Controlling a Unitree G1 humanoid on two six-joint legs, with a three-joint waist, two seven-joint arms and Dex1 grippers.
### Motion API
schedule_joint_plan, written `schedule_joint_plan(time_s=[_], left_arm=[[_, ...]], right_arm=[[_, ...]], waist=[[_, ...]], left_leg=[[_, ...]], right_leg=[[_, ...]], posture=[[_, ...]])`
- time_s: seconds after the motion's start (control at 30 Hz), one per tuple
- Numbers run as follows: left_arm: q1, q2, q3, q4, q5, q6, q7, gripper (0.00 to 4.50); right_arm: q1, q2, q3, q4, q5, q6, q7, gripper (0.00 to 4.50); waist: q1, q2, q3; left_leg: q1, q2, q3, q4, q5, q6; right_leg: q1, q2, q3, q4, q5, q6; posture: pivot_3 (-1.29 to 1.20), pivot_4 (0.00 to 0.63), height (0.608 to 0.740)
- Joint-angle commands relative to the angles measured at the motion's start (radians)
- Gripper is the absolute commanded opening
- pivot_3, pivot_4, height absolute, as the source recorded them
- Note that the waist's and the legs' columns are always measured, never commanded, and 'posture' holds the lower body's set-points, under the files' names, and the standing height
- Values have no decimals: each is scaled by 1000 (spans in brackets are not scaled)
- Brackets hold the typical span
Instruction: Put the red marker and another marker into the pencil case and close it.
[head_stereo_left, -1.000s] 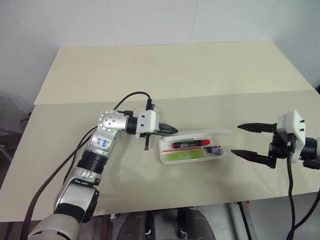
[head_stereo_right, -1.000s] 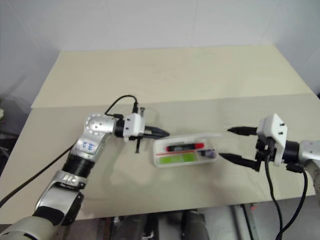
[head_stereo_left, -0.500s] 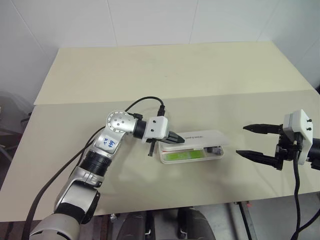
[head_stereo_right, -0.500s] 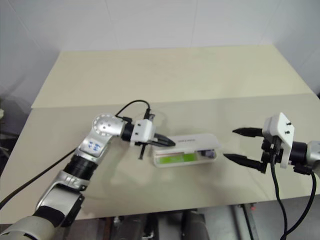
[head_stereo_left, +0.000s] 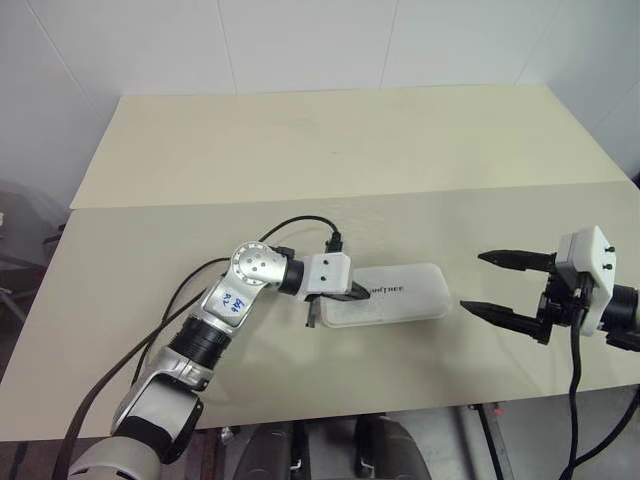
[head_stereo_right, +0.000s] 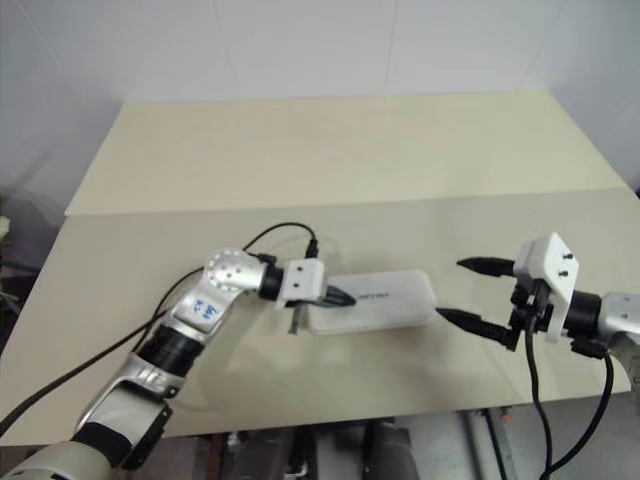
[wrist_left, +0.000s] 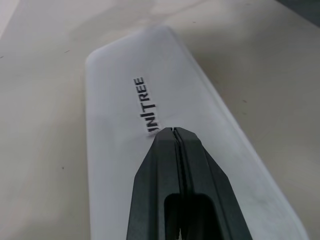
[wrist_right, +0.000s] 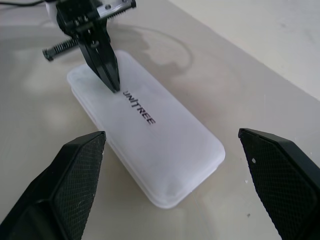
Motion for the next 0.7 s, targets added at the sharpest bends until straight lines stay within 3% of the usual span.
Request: schedule_joint_plan(time_s=[0.03, 0.37, 0.67, 0.7], left_arm=[[14, -6, -29, -3, 38, 50, 26, 35], [31, 5, -73, -47, 56, 121, 26, 35], [71, -16, 86, -96, -41, 77, 147, 35], [73, -15, 124, -99, -40, 11, 189, 35]], right_arm=[[-7, 14, -18, -39, 25, -4, -24, 4500], [-41, 39, 27, -41, 27, -7, -46, 4500], [-78, 55, 80, 10, 5, -37, -28, 4500], [-87, 57, 91, 25, -1, -47, -21, 4500]], waist=[[0, 0, 0], [0, 0, -1], [-1, 0, -1], [-1, 0, -1]], left_leg=[[0, 0, 0, 0, 0, 0], [0, 0, -1, 0, -1, 2], [0, 0, -1, 0, -1, 2], [0, 0, -2, 0, -1, 2]], right_leg=[[0, 0, 0, 0, 0, 0], [1, 0, -1, 0, 0, 0], [0, 0, -1, 0, 0, -1], [0, 0, -1, 0, 0, -1]], posture=[[0, 150, 740], [0, 150, 740], [0, 150, 740], [0, 150, 740]])
